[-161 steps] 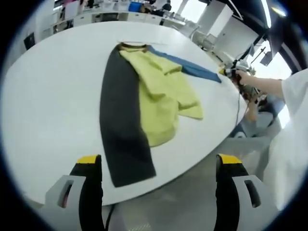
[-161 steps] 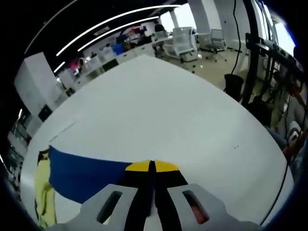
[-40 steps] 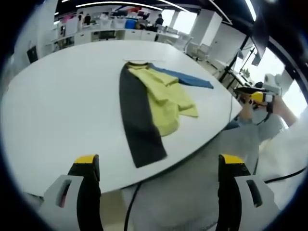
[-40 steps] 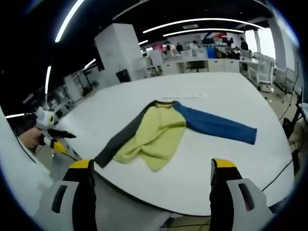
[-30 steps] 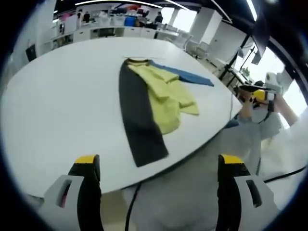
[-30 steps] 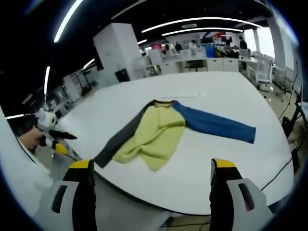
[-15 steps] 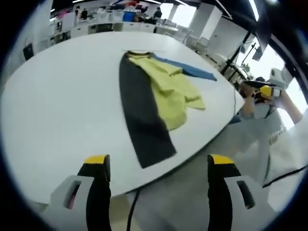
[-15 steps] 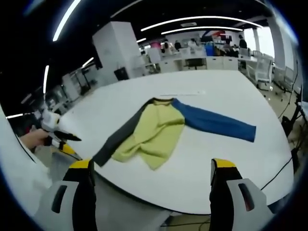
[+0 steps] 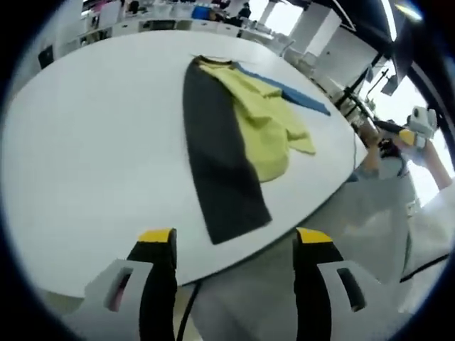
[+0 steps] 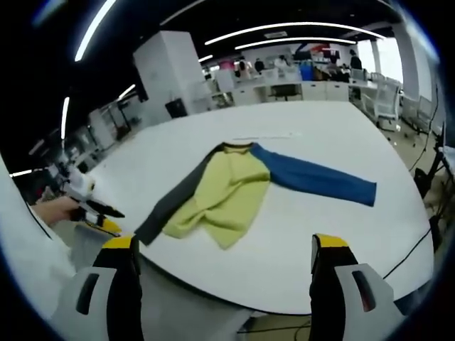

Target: Fold the garment on the visible template until the final outline fits inside the template.

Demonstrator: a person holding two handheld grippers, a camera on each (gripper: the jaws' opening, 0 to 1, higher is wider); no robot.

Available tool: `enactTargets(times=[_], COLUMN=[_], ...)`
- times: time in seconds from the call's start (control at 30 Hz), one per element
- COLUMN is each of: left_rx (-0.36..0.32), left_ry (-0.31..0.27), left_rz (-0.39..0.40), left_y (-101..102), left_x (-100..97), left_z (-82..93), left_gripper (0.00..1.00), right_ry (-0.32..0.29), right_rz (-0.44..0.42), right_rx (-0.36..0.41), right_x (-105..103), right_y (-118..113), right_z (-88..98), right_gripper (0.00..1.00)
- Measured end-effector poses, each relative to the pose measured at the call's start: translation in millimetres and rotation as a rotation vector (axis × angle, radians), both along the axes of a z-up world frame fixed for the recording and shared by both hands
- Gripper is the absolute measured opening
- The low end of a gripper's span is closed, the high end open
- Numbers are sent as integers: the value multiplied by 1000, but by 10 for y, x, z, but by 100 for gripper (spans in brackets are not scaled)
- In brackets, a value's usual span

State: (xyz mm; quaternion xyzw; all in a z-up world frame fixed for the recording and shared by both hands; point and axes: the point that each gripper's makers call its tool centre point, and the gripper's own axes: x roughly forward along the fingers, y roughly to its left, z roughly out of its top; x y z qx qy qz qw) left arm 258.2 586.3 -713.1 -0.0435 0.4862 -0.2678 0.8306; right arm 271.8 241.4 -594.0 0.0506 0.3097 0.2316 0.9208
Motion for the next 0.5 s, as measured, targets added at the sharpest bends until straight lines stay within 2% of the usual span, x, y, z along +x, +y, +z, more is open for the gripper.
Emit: enactTargets(times=[0.27,0.5], left_rx=[-4,-21], left_ry=[30,85], left_rz=[5,4], left_y=[3,-24], left_x=[-3,-49], left_z=[-136,-285], left_gripper=[49,42], right_ry=[8,23], right_rz=[-6,-3], right_rx=[-2,-7], right_x=[17,19], right_y=[-14,-9], right_z=[-21,-59], right_gripper=[100,100])
